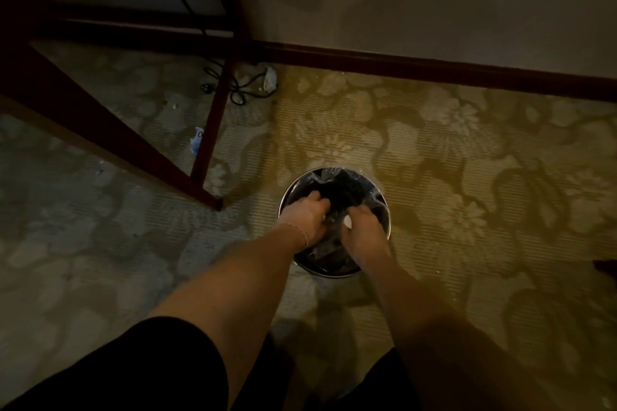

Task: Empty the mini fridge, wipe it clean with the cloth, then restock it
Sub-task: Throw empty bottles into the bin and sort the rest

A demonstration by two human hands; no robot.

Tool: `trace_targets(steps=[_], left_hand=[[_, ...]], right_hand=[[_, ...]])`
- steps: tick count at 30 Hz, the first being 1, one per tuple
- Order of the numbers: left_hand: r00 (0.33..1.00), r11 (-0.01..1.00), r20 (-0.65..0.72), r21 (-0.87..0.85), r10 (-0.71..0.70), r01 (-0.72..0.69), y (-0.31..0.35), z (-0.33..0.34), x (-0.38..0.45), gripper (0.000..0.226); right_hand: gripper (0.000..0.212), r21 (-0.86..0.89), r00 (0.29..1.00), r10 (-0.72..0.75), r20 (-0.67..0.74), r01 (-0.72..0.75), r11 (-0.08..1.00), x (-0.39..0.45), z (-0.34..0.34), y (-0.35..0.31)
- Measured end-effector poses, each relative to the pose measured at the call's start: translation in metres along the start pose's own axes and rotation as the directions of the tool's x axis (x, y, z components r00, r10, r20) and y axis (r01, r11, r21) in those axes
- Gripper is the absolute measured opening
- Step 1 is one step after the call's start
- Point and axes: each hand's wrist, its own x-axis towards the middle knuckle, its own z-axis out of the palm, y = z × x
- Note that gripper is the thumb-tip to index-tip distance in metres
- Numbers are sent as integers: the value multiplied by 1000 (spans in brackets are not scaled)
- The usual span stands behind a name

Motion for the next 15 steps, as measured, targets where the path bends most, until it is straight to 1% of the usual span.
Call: trace_targets(steps=[3, 5, 8, 11, 15], left_hand=[[1000, 1000, 17, 21, -18, 18, -3, 7, 3, 39], [999, 999, 20, 2, -39, 39, -2, 4, 0, 42], [998, 997, -18, -38, -66, 65, 4, -9, -15, 42], [996, 995, -30, -53, -83, 81, 14, -35, -45, 40], [993, 989, -32, -98, -117, 113, 40, -93, -102, 38]], right_hand=[[30, -26, 1000, 10, 28, -9, 1000, 7, 8, -1], [32, -21, 999, 17, 27, -16, 1000, 6, 6, -5], [30, -2, 1000, 18, 8, -17, 1000, -6, -5, -13], [30, 32, 999, 48, 21, -48, 998, -35, -30, -25], [37, 45, 999, 38, 4, -38, 998, -91, -85, -51]])
